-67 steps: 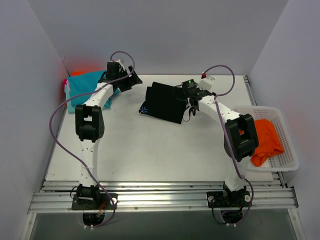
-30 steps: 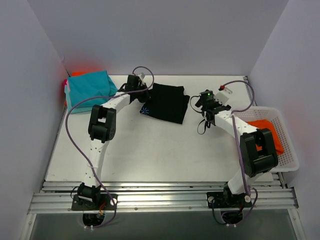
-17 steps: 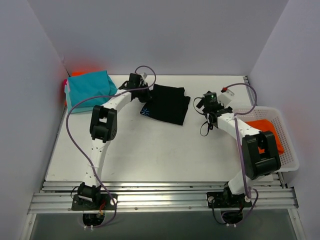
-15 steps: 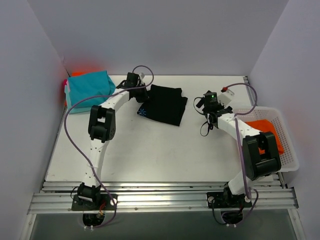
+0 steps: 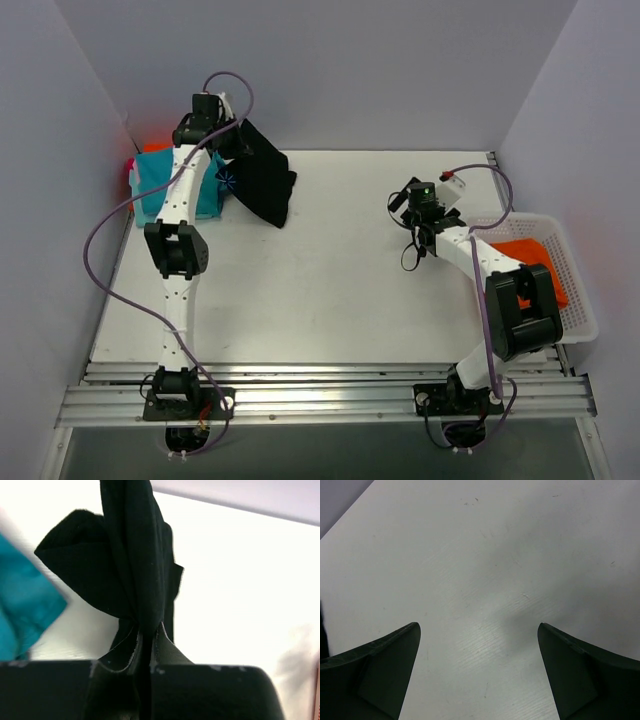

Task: Fold and stack the t-shirts
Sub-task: Neatly place the folded tshirt to the corner

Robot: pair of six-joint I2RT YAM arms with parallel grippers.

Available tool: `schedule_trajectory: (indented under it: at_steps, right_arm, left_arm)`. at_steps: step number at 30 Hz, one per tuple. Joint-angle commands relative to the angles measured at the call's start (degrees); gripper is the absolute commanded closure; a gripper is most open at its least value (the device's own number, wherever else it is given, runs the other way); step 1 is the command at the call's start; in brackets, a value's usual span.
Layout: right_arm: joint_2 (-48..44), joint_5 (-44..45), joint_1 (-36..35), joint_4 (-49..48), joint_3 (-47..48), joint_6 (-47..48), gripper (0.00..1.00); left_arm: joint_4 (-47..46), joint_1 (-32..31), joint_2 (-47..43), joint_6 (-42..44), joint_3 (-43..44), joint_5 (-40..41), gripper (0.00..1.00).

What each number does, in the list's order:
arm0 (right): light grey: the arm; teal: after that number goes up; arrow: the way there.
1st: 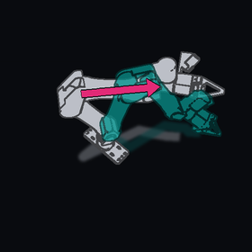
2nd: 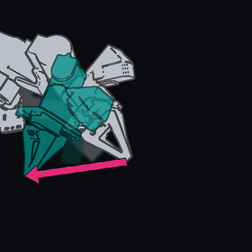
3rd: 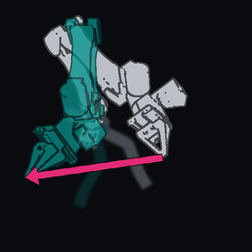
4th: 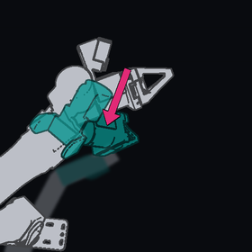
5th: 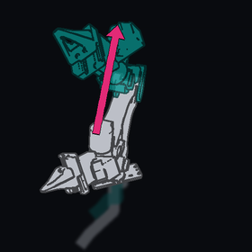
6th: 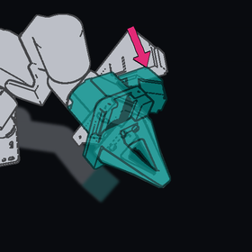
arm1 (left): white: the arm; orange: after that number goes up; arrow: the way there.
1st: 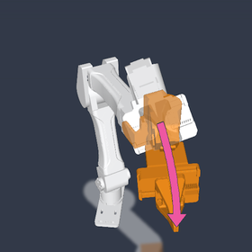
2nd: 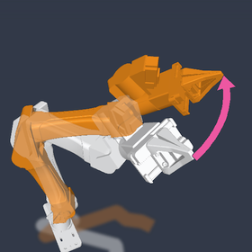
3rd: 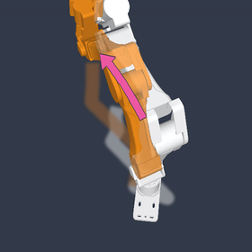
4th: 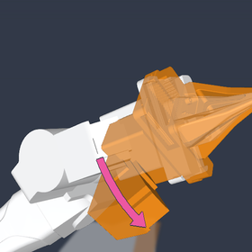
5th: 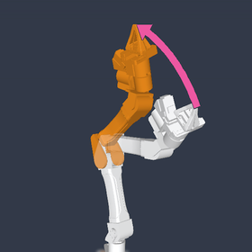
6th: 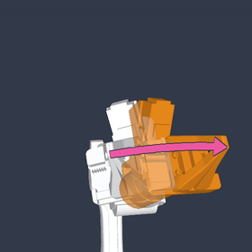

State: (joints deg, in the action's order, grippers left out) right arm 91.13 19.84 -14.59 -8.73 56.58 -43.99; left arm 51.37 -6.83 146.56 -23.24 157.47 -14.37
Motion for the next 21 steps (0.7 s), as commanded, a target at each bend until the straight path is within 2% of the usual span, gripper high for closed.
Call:
schedule_trajectory:
  at_steps: [1, 6, 7, 10, 17, 21]
  right_arm:
    - [-0.26, -0.94, 0.44, -1.81, 0.11, 0.57, 0.00]
    - [1.59, -2.61, 0.35, -2.78, 0.55, 0.48, 0.00]
    - [1.94, -3.13, 0.26, -3.22, 0.64, 0.39, 0.00]
    - [3.52, -4.01, -0.35, -3.92, 0.99, 0.31, 0.00]
    - [7.04, -4.37, -2.37, -3.66, 3.71, 0.66, 0.00]
    - [8.79, -4.01, -3.34, -3.93, 4.15, 0.74, 0.00]
  left_arm:
    - [2.95, 2.08, -2.41, 0.92, 0.92, 0.04, 0.98]
    - [3.20, 6.56, -5.06, 0.92, 0.82, -1.44, 0.98]
    - [3.29, 9.87, -5.06, 0.49, 2.30, -2.06, 0.98]
    - [3.21, 13.06, -5.32, -1.10, 4.86, -3.99, 0.98]
    - [-0.31, 18.07, -8.22, -3.74, 4.34, -6.63, 0.98]
    - [-2.85, 21.76, -9.54, -6.37, 0.84, -7.42, 0.98]
